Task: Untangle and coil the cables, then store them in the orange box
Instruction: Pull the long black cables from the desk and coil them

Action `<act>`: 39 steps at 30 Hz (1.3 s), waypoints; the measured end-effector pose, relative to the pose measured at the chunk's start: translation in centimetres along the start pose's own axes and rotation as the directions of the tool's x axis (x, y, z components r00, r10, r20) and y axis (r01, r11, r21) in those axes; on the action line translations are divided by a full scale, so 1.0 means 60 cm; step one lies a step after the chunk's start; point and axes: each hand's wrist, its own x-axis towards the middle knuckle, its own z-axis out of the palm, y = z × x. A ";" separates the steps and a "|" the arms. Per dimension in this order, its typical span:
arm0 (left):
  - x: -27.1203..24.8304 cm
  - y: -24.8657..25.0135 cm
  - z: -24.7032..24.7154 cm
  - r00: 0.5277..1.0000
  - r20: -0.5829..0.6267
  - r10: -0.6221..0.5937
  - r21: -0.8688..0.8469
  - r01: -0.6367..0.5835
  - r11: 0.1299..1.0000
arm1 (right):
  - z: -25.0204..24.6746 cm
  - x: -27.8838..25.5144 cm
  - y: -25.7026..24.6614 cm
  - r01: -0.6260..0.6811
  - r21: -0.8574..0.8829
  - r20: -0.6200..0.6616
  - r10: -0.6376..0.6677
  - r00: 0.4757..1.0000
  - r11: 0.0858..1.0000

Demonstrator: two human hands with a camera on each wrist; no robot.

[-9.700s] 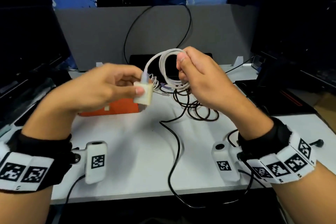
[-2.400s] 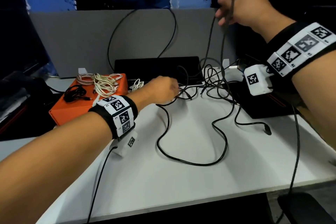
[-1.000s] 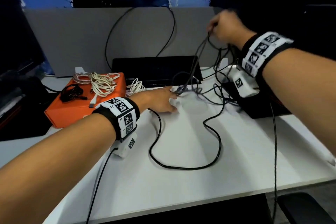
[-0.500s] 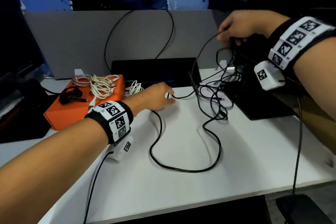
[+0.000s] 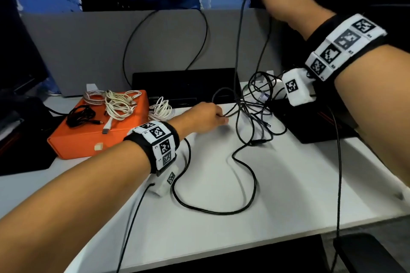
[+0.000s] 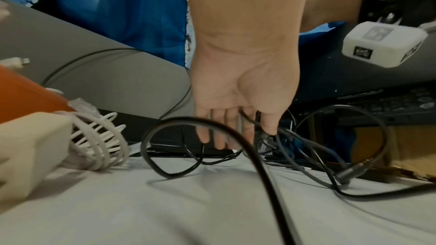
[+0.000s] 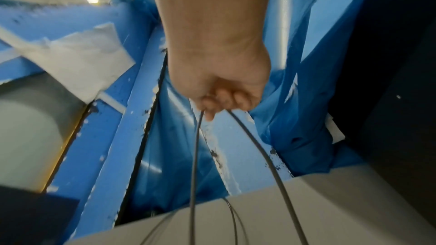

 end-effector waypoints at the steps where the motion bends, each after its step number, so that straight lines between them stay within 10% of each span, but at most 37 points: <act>1: -0.003 -0.003 -0.004 0.999 -0.045 0.006 -0.041 -0.008 0.999 | -0.007 0.007 -0.001 -0.007 0.001 -0.113 0.007 0.994 1.000; 5: -0.015 -0.007 -0.059 0.903 -0.429 -0.002 -0.155 -0.071 0.985 | -0.018 0.023 0.009 -0.044 -0.474 0.121 0.115 0.986 0.880; 10: -0.063 -0.014 -0.131 0.777 -0.620 0.109 -0.210 -0.298 0.931 | -0.016 -0.015 -0.026 0.203 -0.688 0.551 0.319 0.772 0.697; 14: -0.111 -0.001 -0.168 0.697 -0.665 0.268 -0.068 -0.414 0.908 | 0.025 -0.082 -0.070 0.186 -0.156 0.744 -0.009 0.668 0.970; 16: -0.128 0.015 -0.180 0.686 -0.635 0.356 0.008 -0.455 0.891 | 0.065 -0.115 -0.095 0.116 0.227 0.750 -0.250 0.613 0.967; 22: -0.168 0.045 -0.204 0.644 -0.717 0.266 -0.175 -0.536 0.826 | 0.125 -0.129 -0.107 0.058 0.363 0.655 -0.299 0.694 0.930; 29: -0.207 0.024 -0.250 0.617 -0.776 0.127 -0.282 -0.520 0.806 | 0.044 -0.033 -0.050 0.201 -0.183 0.431 -0.105 0.896 0.962; 35: -0.235 -0.023 -0.278 0.410 -0.912 0.014 -0.246 -0.574 0.781 | -0.027 0.008 0.043 0.075 -0.582 0.077 -0.037 0.996 0.810; 39: -0.237 -0.032 -0.271 0.300 -0.947 -0.113 -0.272 -0.565 0.779 | -0.055 0.019 0.058 -0.139 -0.534 -0.171 0.054 0.984 0.834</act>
